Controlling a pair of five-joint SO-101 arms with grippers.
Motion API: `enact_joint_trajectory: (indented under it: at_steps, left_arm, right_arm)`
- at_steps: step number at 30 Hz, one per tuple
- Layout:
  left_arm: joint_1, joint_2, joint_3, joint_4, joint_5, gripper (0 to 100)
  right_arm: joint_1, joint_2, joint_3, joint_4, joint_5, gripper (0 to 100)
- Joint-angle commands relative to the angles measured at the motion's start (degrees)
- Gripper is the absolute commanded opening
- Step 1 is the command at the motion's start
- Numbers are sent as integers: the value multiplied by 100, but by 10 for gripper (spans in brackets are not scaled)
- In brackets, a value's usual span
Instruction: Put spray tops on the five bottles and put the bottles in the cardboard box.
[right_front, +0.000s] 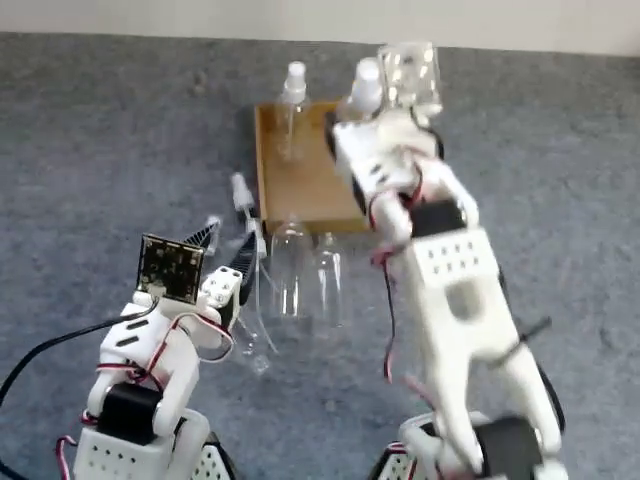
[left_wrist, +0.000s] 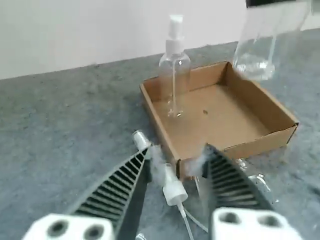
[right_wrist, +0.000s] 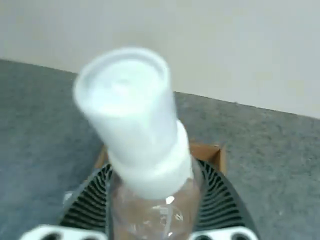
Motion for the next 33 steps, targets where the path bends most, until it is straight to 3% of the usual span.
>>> enact_joint_trajectory:
  at_steps: [1, 11, 27, 33]
  left_arm:
    - [-242, -31, 40, -360, -18, 98]
    - [-470, -31, 57, -484, 9, 101]
    - [-470, -22, 57, -484, 9, 101]
    - [-470, -22, 57, -484, 0, 101]
  right_arm:
    - [189, 1279, -1402, -215, 114, 3]
    - [268, 3688, -3626, -505, 105, 3]
    - [479, 5182, -3767, -1288, 97, 3]
    - [479, 5235, -3767, -1393, -255, 3]
